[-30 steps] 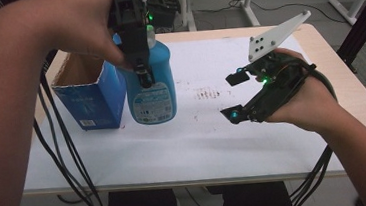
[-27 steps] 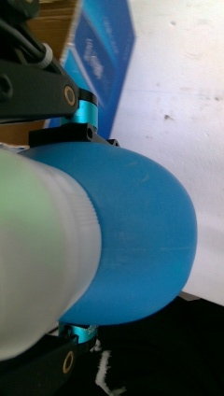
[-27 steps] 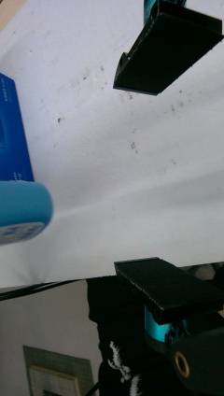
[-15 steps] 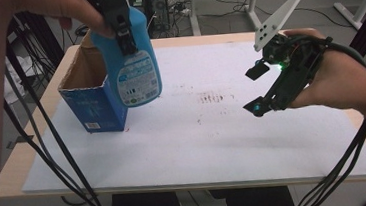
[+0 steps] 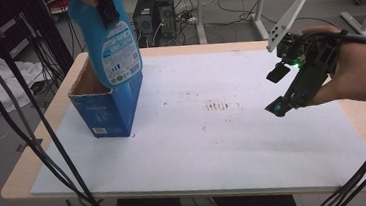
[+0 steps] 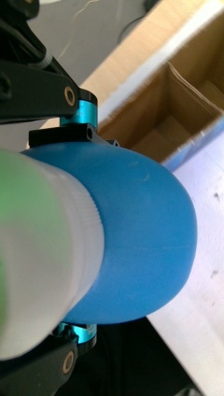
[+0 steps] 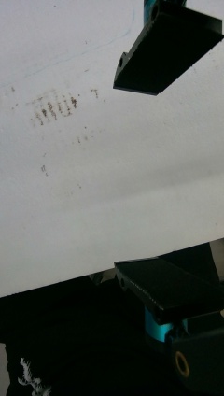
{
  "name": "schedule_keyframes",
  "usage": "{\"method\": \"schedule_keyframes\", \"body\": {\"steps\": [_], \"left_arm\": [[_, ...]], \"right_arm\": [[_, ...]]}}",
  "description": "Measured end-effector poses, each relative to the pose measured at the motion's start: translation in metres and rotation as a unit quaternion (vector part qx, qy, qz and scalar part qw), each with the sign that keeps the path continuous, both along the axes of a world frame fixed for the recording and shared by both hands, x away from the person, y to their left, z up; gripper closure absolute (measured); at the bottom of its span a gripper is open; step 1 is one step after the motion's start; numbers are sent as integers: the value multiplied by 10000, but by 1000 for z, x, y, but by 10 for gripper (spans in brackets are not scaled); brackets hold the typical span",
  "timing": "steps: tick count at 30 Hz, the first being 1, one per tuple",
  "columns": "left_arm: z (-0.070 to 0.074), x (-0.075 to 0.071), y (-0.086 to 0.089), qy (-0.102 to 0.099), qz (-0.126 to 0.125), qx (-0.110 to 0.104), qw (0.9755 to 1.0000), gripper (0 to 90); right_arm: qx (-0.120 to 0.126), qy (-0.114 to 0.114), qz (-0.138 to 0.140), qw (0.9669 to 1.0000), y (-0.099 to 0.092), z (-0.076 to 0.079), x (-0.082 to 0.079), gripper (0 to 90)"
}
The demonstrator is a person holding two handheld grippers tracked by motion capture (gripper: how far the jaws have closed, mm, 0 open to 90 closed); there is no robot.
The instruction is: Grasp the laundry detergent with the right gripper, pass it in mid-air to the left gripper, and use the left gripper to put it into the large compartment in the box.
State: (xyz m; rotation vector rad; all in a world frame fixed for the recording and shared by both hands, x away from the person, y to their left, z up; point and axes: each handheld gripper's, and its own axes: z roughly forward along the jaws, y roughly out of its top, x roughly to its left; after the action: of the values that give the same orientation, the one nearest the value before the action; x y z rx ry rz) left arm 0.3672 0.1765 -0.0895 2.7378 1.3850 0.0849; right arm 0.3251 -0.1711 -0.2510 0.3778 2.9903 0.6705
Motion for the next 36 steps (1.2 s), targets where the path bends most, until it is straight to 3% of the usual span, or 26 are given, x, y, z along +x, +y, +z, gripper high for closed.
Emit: {"method": "schedule_keyframes", "body": {"steps": [5, 11, 17, 27, 30, 36], "left_arm": [[3, 7, 16, -8, 481, 89, 9988, 384], [1, 13, 33, -12, 1138, 106, 9935, 385], [-8, 22, 44, 59, 1409, 130, 9899, 385], [-48, 43, 55, 361, 1227, 118, 9917, 385], [-62, 48, 59, 402, 1046, 235, 9934, 385], [-90, 53, 63, 524, 731, 191, 9958, 386]], "right_arm": [[7, 6, -37, 10000, -2, 0, 1, 106], [-13, 17, -78, 10000, -4, 0, 2, 106], [-25, 17, -117, 9999, -5, -1, 3, 106], [9, 21, -159, 9999, -6, -4, 4, 106], [2, 29, -181, 9998, -6, -3, 3, 106], [-21, 9, -203, 9998, -7, -3, 4, 106]]}}
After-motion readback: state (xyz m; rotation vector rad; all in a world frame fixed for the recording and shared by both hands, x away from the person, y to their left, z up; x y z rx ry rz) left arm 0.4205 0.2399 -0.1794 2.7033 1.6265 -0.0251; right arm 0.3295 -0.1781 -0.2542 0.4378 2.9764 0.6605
